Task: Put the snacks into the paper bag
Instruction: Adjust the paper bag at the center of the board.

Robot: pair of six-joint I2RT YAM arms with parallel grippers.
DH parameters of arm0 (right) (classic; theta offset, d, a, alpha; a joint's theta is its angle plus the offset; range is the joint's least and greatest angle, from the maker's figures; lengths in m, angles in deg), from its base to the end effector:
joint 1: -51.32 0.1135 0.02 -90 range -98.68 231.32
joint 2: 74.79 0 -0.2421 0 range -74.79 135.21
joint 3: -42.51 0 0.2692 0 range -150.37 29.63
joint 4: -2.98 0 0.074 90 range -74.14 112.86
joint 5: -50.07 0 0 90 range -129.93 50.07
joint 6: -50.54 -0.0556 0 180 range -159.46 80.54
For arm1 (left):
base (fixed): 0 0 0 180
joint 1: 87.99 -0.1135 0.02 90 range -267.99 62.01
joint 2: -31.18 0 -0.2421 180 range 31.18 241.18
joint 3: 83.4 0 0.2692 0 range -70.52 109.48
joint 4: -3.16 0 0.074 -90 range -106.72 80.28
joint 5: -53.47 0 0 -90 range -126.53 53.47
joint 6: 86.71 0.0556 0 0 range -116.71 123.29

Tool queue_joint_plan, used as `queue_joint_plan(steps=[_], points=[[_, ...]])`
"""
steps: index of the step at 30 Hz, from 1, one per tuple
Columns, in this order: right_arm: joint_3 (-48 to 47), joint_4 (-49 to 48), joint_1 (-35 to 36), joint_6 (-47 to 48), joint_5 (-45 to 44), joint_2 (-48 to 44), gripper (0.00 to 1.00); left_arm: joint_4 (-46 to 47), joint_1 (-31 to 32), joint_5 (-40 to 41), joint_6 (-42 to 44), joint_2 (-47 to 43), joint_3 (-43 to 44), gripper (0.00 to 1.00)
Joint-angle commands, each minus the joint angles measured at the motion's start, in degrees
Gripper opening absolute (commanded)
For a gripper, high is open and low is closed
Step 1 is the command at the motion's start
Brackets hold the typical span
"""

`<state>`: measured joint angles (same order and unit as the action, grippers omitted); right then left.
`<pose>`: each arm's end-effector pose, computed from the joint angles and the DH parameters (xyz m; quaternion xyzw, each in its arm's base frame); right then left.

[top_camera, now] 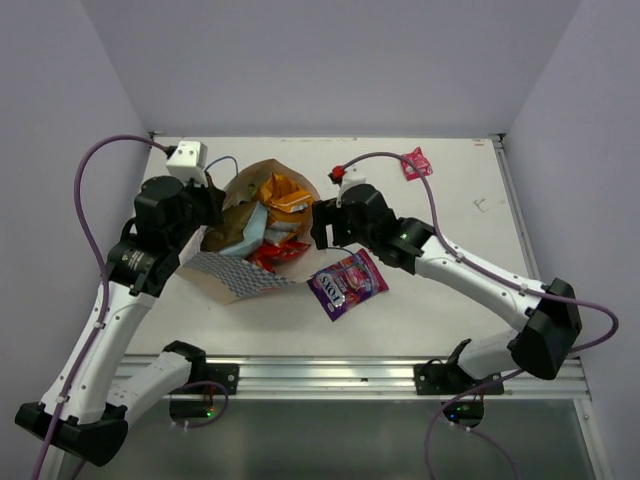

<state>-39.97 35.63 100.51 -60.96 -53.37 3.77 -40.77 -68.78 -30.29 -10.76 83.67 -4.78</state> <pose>0.2404 0.2586 0.3076 -0.1466 0.8440 0.2106 0.4710 0.2261 -0.0724 0.3846 0.0043 0.8074 -0.1262 0.5763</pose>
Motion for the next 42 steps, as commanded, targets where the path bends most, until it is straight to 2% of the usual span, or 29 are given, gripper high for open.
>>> queue_joint_plan(steps=[1,2,5,6,7,8,9,13,17,20,23,25,27,32,34,35,37,38,40,42], points=[[1.0,-2.4,-0.4,-5.2,6.2,3.2,0.82,1.3,0.0,1.2,0.8,0.2,-0.3,0.0],[0.9,-2.9,-0.4,-5.8,6.7,5.3,0.79,1.2,0.0,1.5,0.8,0.2,-0.3,0.0],[0.7,-4.4,-0.5,-6.4,8.6,7.8,0.54,0.8,0.0,2.3,1.1,0.1,-0.3,0.0],[0.3,-4.6,-0.5,-5.8,9.5,7.9,0.43,0.6,0.0,2.5,1.2,0.2,-0.3,0.0],[-0.9,-5.3,-0.5,-4.8,10.7,7.7,0.19,0.4,0.0,2.7,1.4,0.4,-0.3,0.0],[-1.9,-5.0,-0.5,-3.0,10.5,7.5,0.07,0.4,0.0,3.2,1.4,0.8,-0.2,0.0],[-5.7,-4.0,-0.5,-1.5,10.1,6.6,0.0,0.2,0.0,3.2,1.4,1.1,0.2,0.0],[-18.8,4.4,-0.5,4.0,8.6,5.4,0.0,-0.3,-0.3,1.3,0.5,5.6,2.7,0.0],[-26.7,7.0,-0.6,5.7,8.7,5.7,0.0,-0.9,-0.7,-3.2,-1.5,8.4,6.2,0.0],[-25.7,6.2,-2.2,4.9,8.7,8.2,0.0,0.4,-0.7,-3.0,-1.6,8.6,5.1,0.0],[-22.4,4.6,-5.5,1.6,13.1,12.0,0.0,-0.2,-1.8,-3.2,-0.5,11.2,2.0,0.0],[-21.1,2.7,-5.8,0.8,13.3,13.4,0.0,-1.1,-5.7,-6.0,-1.3,12.8,0.7,0.0],[-22.5,2.6,-5.8,0.5,15.6,14.5,0.0,0.4,-8.5,-9.8,-2.6,10.8,0.1,0.0],[-25.1,2.0,-5.8,0.3,15.9,12.1,0.0,-1.1,-8.8,-13.3,-4.1,6.9,8.4,0.0],[-23.5,0.8,-5.8,1.1,13.9,10.7,0.0,0.5,-8.8,-14.2,-4.2,5.3,8.3,0.0],[-23.0,0.9,-5.9,1.4,12.6,11.0,0.0,0.9,-8.8,-11.7,-3.9,5.5,7.0,0.0],[-24.9,5.9,-6.6,1.4,11.4,13.4,0.0,-2.4,-8.9,-11.1,-3.8,9.2,8.3,0.0],[-26.0,6.9,-6.6,1.2,12.4,13.7,0.0,-4.5,-8.9,-15.4,-3.9,10.2,10.1,0.0],[-24.2,3.4,-6.3,0.3,13.3,10.7,0.0,-1.1,-8.9,-17.7,-4.2,8.8,8.4,0.0],[-22.3,1.7,-6.3,0.4,11.7,9.2,0.0,0.0,-9.0,-10.8,-2.9,10.0,6.3,0.0]])
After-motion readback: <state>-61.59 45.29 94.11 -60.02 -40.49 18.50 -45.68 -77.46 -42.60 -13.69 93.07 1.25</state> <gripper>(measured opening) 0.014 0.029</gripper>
